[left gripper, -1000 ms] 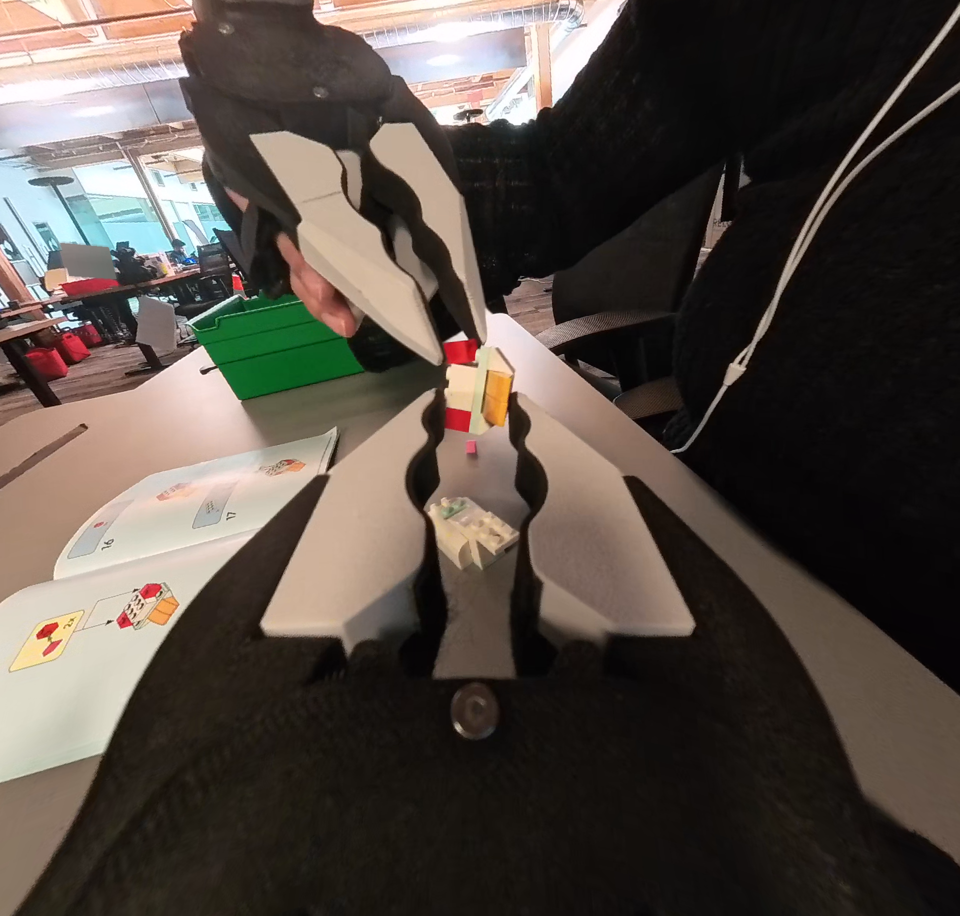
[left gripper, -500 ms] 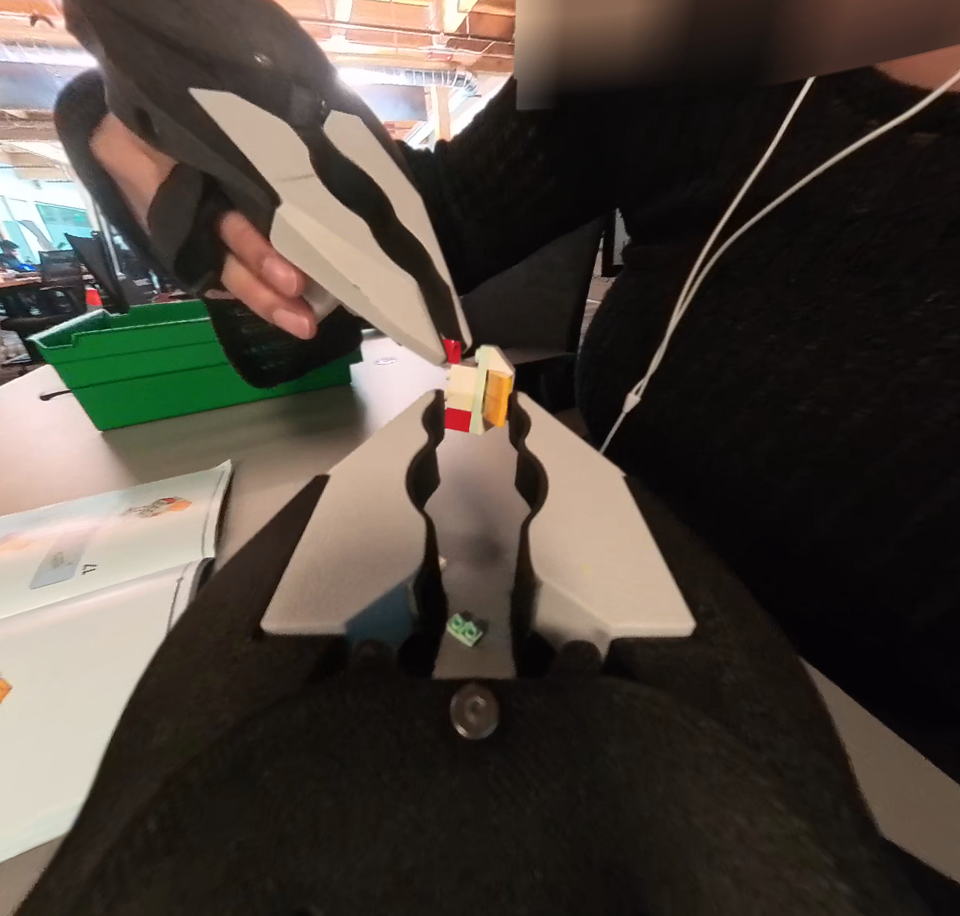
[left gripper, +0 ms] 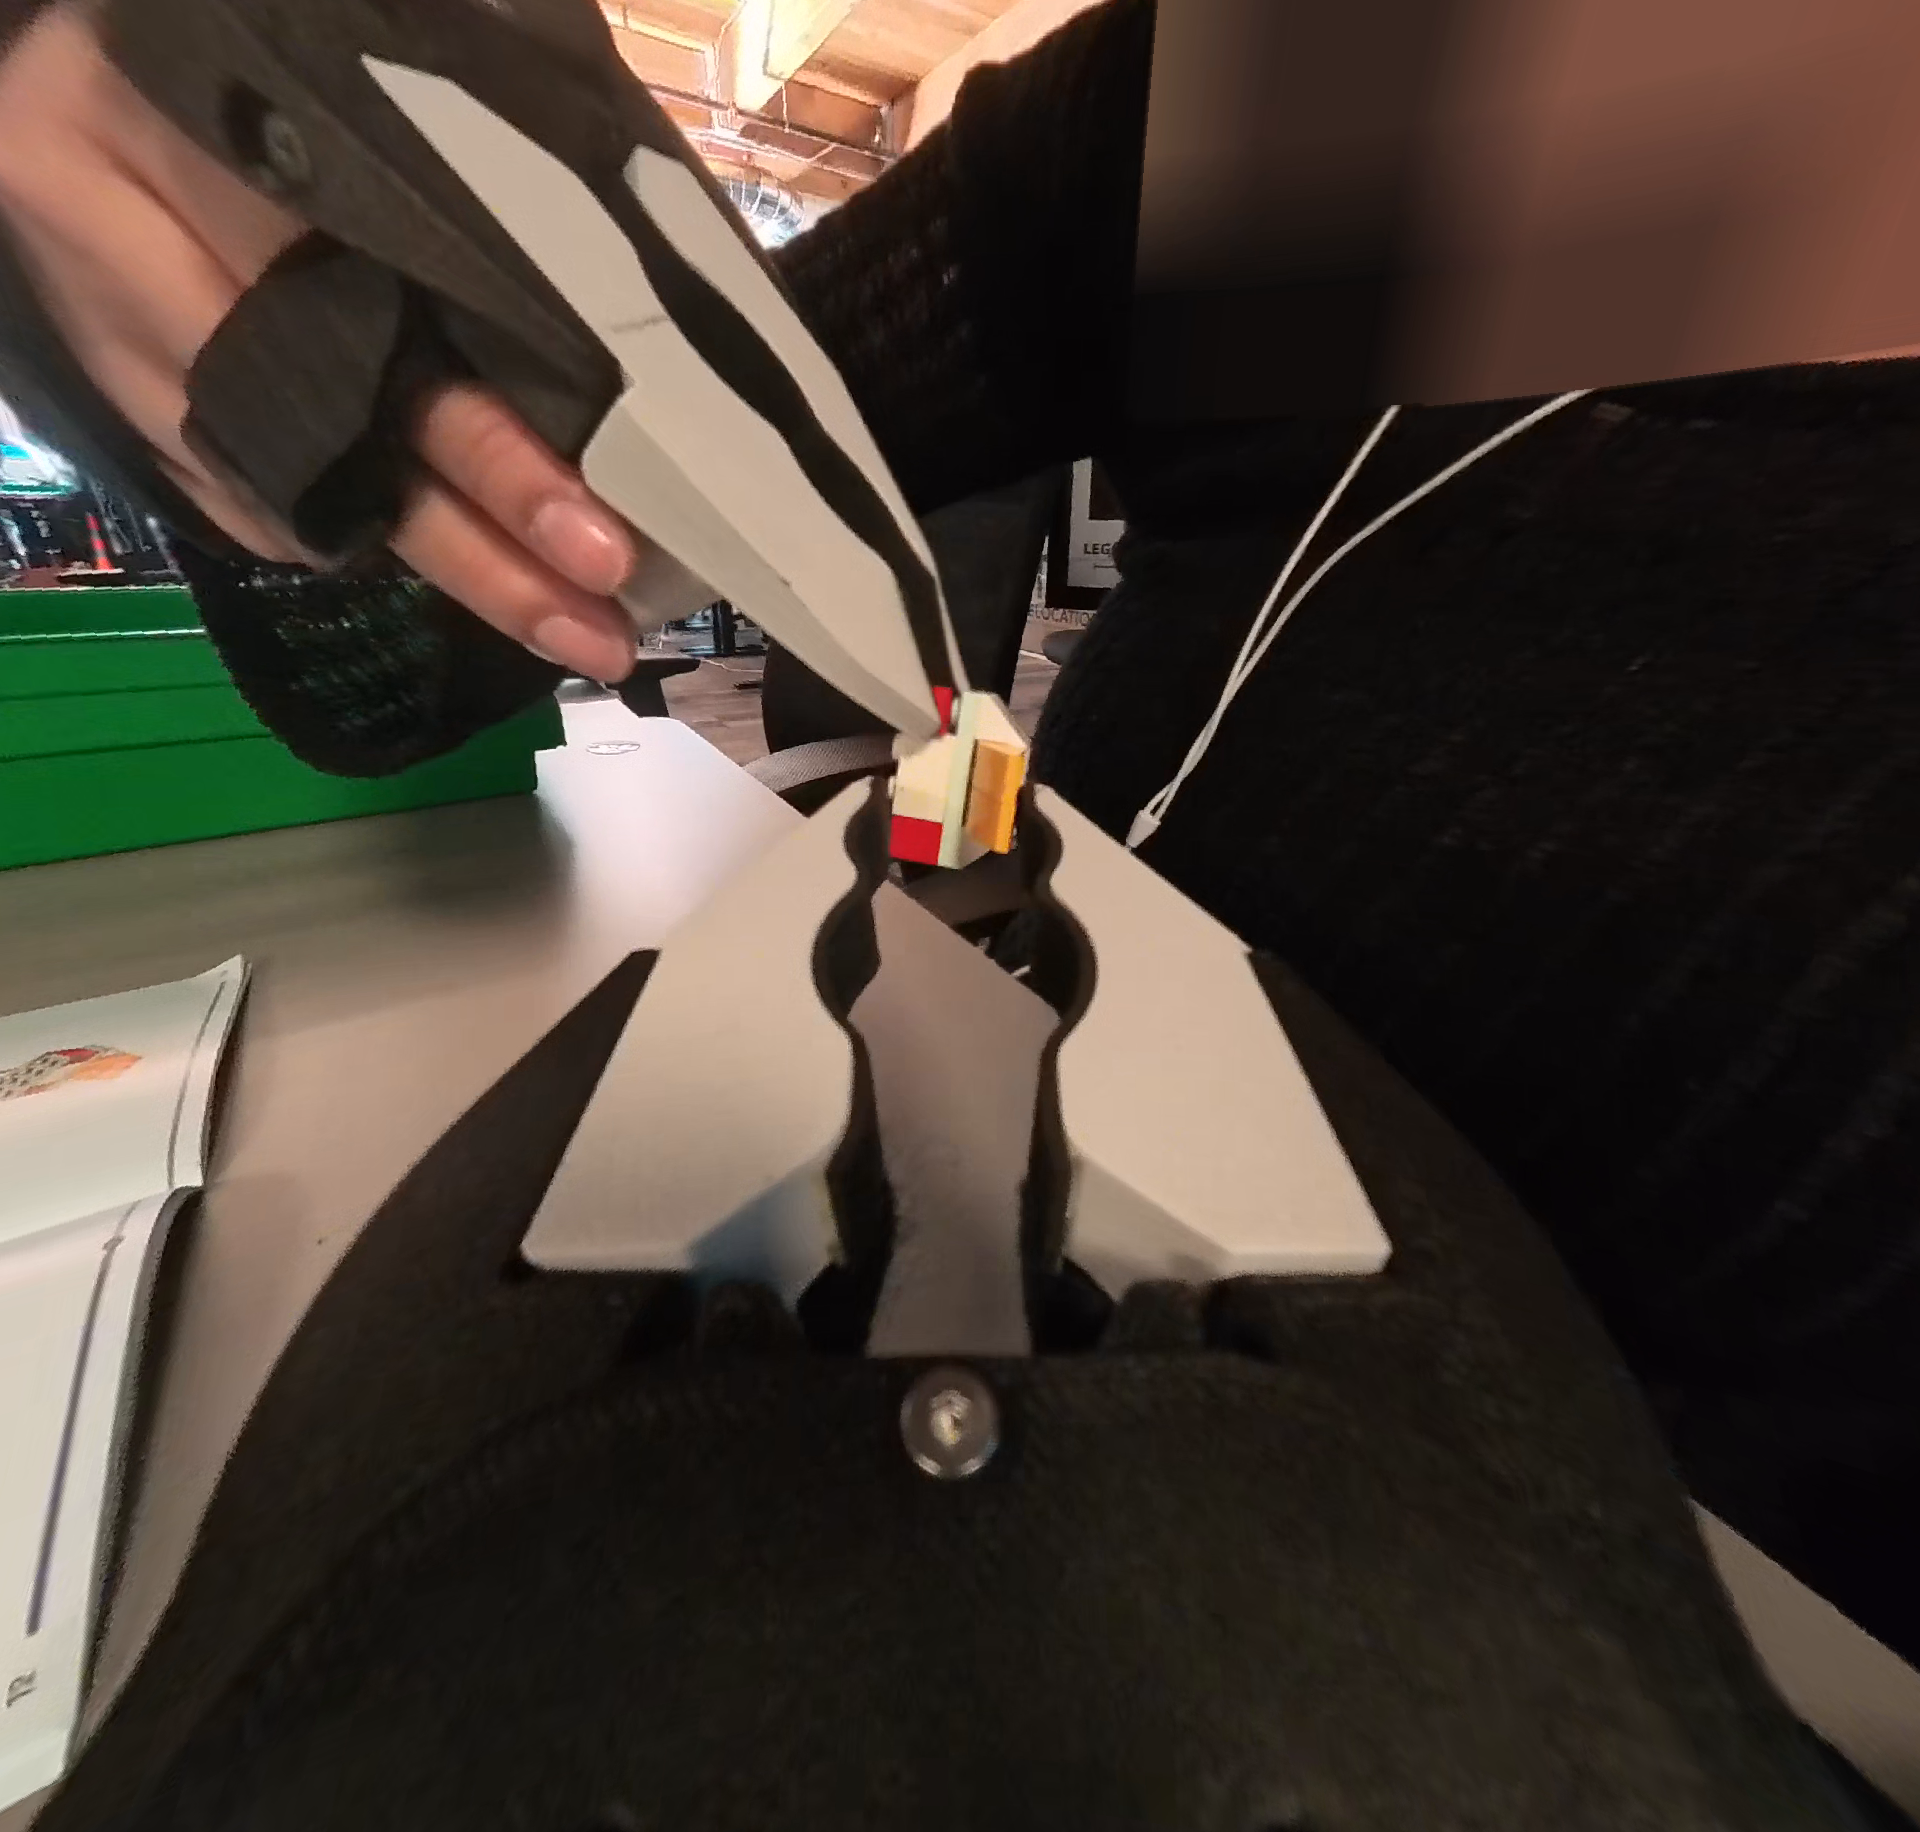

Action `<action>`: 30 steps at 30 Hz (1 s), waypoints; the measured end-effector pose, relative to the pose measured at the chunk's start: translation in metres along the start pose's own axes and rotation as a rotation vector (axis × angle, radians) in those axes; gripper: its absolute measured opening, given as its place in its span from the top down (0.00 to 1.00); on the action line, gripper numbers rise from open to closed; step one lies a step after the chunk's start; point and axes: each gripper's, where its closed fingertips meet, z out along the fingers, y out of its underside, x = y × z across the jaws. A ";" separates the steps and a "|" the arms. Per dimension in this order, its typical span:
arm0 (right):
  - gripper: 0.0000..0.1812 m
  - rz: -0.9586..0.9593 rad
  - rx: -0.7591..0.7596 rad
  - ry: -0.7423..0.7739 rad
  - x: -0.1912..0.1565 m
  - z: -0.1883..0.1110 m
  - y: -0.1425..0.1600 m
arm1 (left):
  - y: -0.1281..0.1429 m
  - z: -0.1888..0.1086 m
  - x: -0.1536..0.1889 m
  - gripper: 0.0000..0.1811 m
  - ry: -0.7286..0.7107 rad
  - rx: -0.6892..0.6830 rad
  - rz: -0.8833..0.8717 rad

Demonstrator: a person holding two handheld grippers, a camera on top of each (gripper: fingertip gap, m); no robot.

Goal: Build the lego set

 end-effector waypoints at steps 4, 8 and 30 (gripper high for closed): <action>0.95 0.014 -0.001 -0.027 -0.001 0.000 0.000 | 0.000 0.000 0.001 0.87 0.003 -0.002 0.003; 0.95 0.013 0.000 -0.029 -0.001 0.000 -0.001 | -0.001 -0.001 0.001 0.87 0.002 0.004 0.001; 0.92 0.036 0.005 -0.015 0.001 -0.002 0.000 | -0.006 -0.003 0.003 0.87 -0.008 0.005 0.007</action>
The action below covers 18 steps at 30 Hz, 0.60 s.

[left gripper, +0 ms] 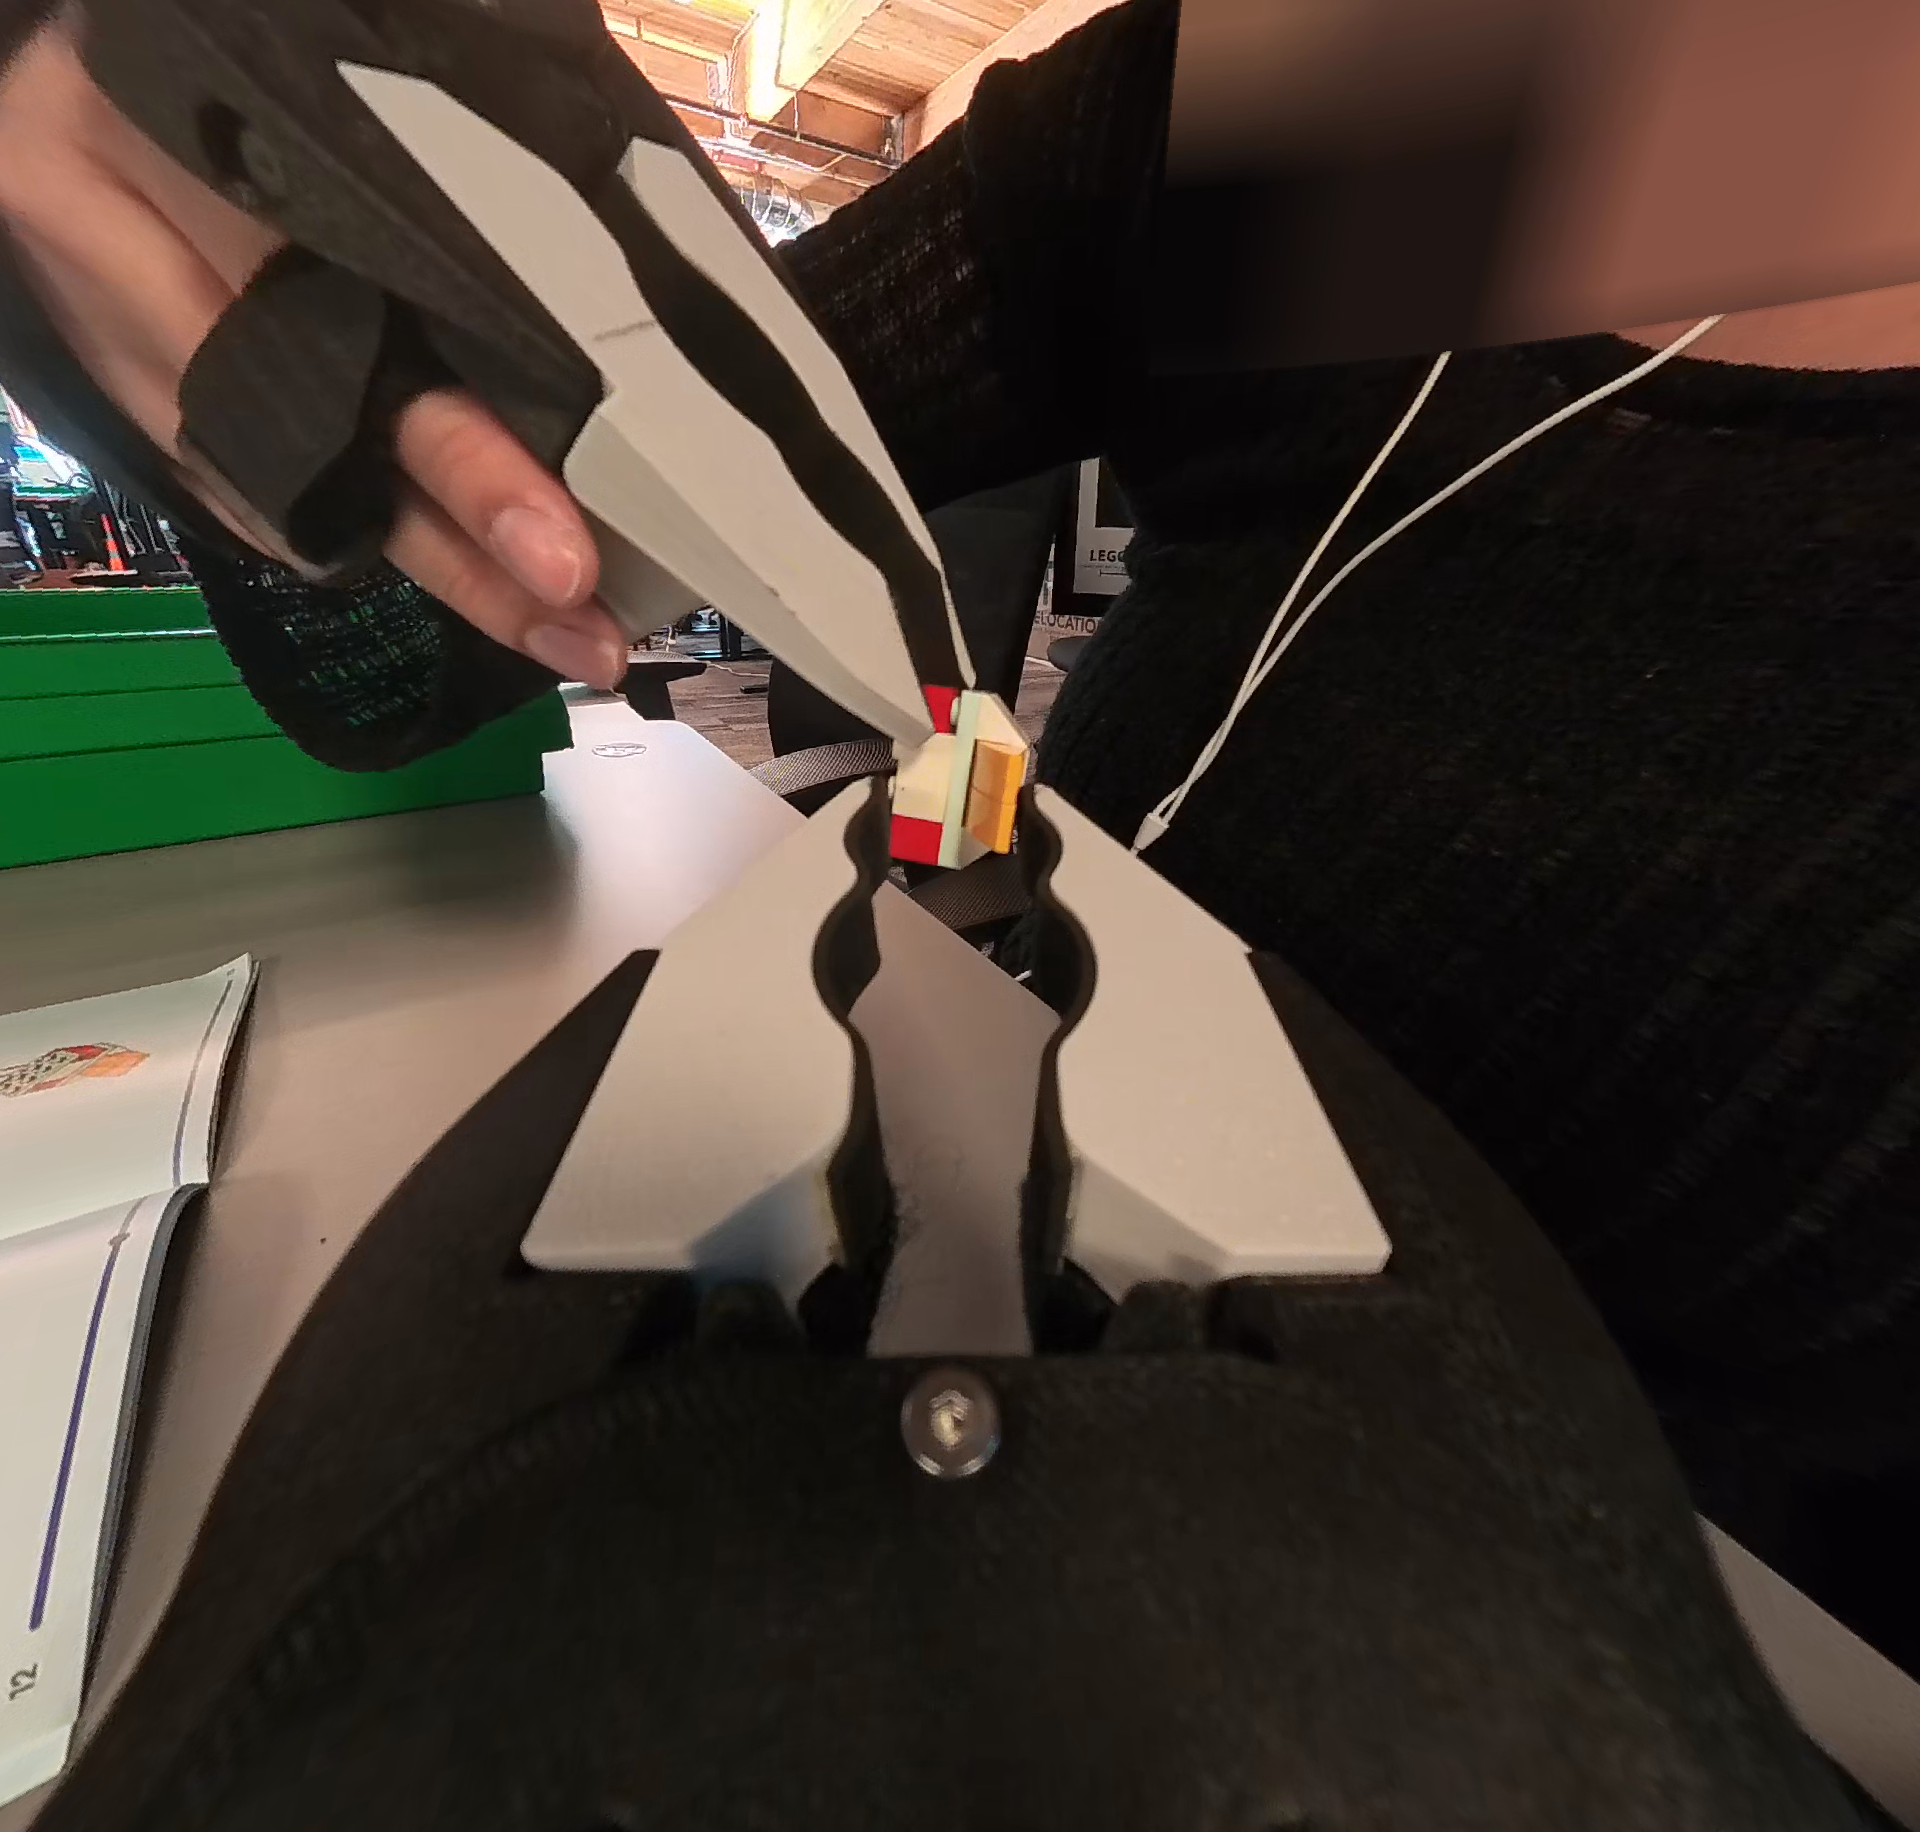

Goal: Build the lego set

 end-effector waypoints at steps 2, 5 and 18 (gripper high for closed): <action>0.92 -0.002 0.003 0.015 0.003 -0.001 0.000 | 0.000 0.000 -0.001 0.87 -0.002 0.000 0.001; 0.92 -0.001 0.005 0.016 0.003 -0.001 0.000 | 0.000 0.000 -0.001 0.87 -0.003 0.001 0.002; 0.83 0.013 0.012 0.128 0.010 -0.016 0.002 | -0.003 -0.004 -0.013 0.87 -0.085 0.012 0.050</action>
